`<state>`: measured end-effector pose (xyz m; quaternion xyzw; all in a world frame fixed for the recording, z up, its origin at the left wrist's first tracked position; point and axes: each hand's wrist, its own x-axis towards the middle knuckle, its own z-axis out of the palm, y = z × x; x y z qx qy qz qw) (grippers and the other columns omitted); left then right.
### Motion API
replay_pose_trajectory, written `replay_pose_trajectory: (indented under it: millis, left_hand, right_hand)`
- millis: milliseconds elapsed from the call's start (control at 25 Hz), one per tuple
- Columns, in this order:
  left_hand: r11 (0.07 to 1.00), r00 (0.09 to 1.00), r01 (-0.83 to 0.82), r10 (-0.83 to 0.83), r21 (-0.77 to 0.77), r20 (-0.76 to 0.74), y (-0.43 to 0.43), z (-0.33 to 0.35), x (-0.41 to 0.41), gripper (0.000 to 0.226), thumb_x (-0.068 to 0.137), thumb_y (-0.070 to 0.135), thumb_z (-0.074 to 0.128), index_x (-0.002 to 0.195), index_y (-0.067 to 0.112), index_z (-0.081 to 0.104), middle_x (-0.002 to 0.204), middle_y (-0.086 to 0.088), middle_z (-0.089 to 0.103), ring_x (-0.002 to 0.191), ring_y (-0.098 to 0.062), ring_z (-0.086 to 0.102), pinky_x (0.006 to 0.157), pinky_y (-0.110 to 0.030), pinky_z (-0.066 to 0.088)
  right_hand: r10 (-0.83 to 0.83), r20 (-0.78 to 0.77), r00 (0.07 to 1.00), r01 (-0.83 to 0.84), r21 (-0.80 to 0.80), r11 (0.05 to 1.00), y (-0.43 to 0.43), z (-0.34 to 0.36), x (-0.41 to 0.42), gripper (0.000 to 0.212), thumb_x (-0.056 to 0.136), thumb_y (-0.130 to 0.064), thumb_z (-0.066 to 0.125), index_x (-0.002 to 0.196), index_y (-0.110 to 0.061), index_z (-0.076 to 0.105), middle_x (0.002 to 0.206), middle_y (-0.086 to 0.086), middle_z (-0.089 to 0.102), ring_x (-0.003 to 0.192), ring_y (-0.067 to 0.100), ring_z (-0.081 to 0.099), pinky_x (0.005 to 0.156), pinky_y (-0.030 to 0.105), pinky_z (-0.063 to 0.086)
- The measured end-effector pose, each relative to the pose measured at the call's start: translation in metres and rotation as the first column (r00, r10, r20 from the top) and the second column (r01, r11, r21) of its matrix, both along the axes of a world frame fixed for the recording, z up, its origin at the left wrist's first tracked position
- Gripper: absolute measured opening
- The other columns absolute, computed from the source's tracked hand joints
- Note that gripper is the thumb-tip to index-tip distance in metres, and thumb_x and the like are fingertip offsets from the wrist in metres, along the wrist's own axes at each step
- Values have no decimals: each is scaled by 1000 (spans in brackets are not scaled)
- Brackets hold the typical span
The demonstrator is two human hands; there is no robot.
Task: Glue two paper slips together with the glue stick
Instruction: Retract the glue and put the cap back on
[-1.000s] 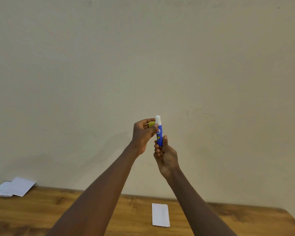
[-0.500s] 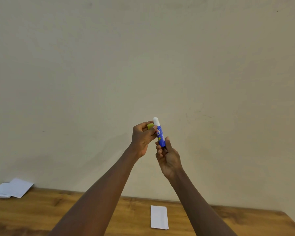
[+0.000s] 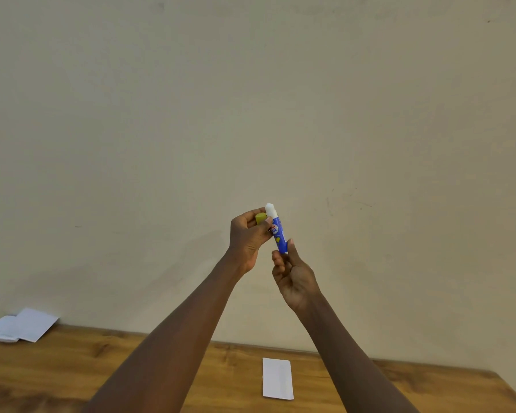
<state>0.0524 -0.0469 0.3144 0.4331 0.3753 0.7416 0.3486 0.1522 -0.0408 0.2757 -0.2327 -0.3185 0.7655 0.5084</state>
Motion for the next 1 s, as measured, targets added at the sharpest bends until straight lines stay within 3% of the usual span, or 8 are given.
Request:
replay_pose_trajectory:
  millis: [160,280,440,480,680,800,880,1000]
  left_hand:
    - [1000,999,5,-5,-1,49,1,-1,3,33,86,-2,51,119,-6,48,107,-19,57,97,-29,57,83,-39,50]
    - [1000,999,16,-16,-4,45,1,-2,1,34,86,-1,51,120,-5,48,108,-18,56,98,-29,57,82,-37,52]
    - [999,998,46,-46,2,46,-1,0,1,35,85,-3,52,119,-4,49,108,-18,57,98,-29,57,72,-27,57]
    - [999,998,50,-50,3,47,-1,1,1,35,85,-3,52,119,-4,49,108,-18,57,98,-30,57,70,-25,57]
    - [999,999,29,-29,-17,13,1,2,10,34,84,-3,53,118,-3,50,109,-18,57,99,-31,58,80,-36,52]
    - [1000,1000,6,-6,-28,-10,0,0,12,33,84,-1,54,117,-4,51,107,-17,58,96,-30,58,78,-35,55]
    - [1000,1000,16,-16,-12,15,0,2,10,33,84,-2,54,116,-5,51,104,-16,58,94,-28,58,69,-26,57]
    - [1000,999,28,-28,-2,17,-1,5,8,33,84,-4,54,116,-7,50,95,-13,60,90,-27,58,65,-21,56]
  right_hand:
    - [-110,-140,984,114,26,993,-3,-2,-4,18,83,-12,58,96,0,60,74,9,64,53,11,66,49,15,54]
    - [-202,-35,979,205,156,966,1,-6,-2,25,81,0,58,106,3,57,84,11,63,68,18,66,58,18,58]
    - [-36,100,994,32,49,998,3,2,8,42,86,-41,50,87,-1,63,57,6,68,47,11,63,46,16,53]
    - [-34,89,995,32,21,999,4,3,9,42,87,-42,49,85,-2,62,52,5,65,42,9,59,43,15,51]
    - [-176,-90,980,181,59,982,2,-2,5,7,83,-11,59,84,-5,61,80,14,63,53,13,66,49,16,55]
    - [-313,-24,949,312,168,935,2,-8,3,16,77,5,61,75,-11,58,92,20,59,71,20,64,58,19,57]
    - [-238,-10,971,237,137,962,2,-7,4,5,81,-12,61,80,-10,57,88,19,63,68,18,66,59,19,57]
    - [-49,5,999,49,7,999,3,-4,10,42,85,-45,49,85,-4,59,59,8,68,47,9,63,46,16,53]
